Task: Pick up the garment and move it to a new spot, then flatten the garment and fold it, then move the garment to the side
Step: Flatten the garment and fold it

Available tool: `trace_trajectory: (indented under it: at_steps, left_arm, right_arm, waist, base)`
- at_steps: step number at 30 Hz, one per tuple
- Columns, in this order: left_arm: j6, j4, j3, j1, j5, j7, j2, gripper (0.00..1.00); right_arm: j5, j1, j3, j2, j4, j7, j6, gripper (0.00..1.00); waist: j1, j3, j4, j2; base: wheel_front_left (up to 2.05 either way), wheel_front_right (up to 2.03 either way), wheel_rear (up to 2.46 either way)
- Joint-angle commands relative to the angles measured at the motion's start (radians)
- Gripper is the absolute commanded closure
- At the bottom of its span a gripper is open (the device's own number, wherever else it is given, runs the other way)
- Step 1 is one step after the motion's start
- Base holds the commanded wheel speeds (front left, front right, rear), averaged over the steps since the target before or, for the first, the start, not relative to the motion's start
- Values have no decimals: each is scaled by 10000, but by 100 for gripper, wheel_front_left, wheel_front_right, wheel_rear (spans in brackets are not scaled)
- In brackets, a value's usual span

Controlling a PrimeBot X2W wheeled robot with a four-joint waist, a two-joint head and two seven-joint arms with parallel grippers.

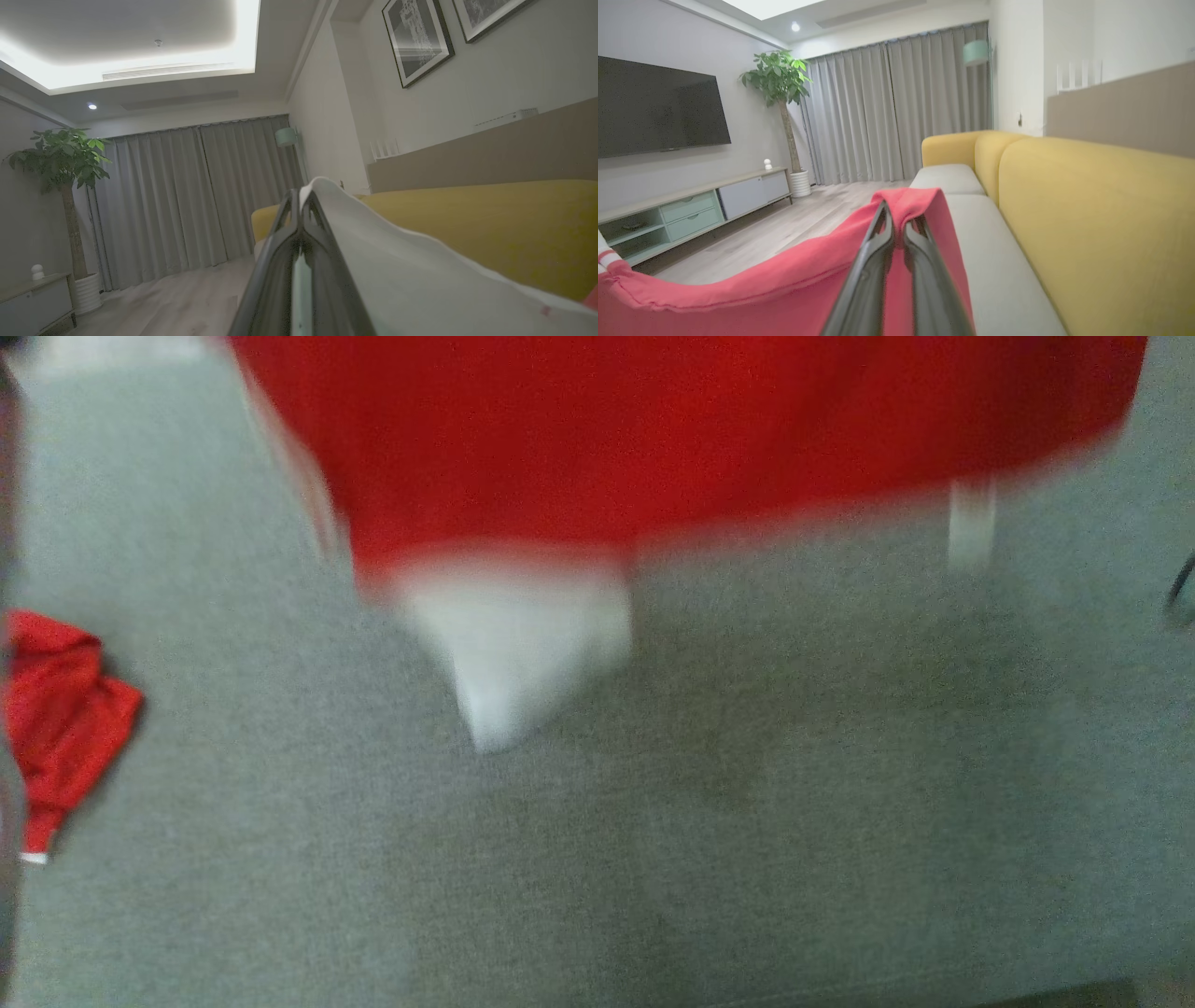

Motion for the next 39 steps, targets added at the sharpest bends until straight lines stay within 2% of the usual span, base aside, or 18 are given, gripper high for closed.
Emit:
trace_trajectory:
  at_steps: [1,4,7,10,13,19,23,24,30,39]
  left_arm:
    - [-77,275,337,-1453,173,-356,288,100]
    - [-174,1335,333,-2781,121,-1003,-160,100]
    - [-277,2089,182,-3605,163,-1568,-513,100]
    - [-372,2616,32,-3808,160,-1959,-807,100]
    - [-477,2949,-186,-3537,217,-2167,-941,100]
    - [-598,2901,-441,-1996,274,-2250,-953,100]
    - [-642,2463,-603,-361,346,-2253,-763,100]
    - [-642,2463,-603,-361,346,-2253,-763,100]
    - [-667,2097,-1074,2132,220,-2254,-265,100]
    - [-671,1720,-1870,4935,-516,-2252,577,100]
  right_arm:
    - [-125,-1162,354,-101,427,-687,73,100]
    - [-79,-2586,671,-178,1905,-1908,73,100]
    - [158,-3443,1063,-308,2879,-3181,73,100]
    - [567,-3542,1599,-387,3692,-4062,73,100]
    - [1137,-3196,2154,-482,4449,-4338,73,100]
    - [2226,-1803,3563,-767,5284,-4012,73,100]
    - [3042,-807,4474,-1224,5320,-3539,73,100]
    - [3042,-807,4474,-1224,5320,-3539,73,100]
    - [4116,535,5813,-2073,4855,-2689,73,100]
    - [5150,2069,7563,-3310,4058,-1861,73,100]
  waist:
    - [-6,1208,51,1]
    - [-6,1484,281,1]
    - [-6,1712,532,1]
    - [-6,1849,745,1]
    - [-6,1940,912,1]
    - [-6,1876,1124,1]
    - [-6,1556,1280,1]
    - [-6,1556,1280,1]
    - [-6,734,1378,1]
    - [-6,-520,1607,1]
  base:
    - [0,0,0]
    - [0,0,0]
    - [0,0,0]
    - [0,0,0]
    - [0,0,0]
    - [0,0,0]
    - [0,0,0]
    - [0,0,0]
    - [0,0,0]
    - [0,0,0]
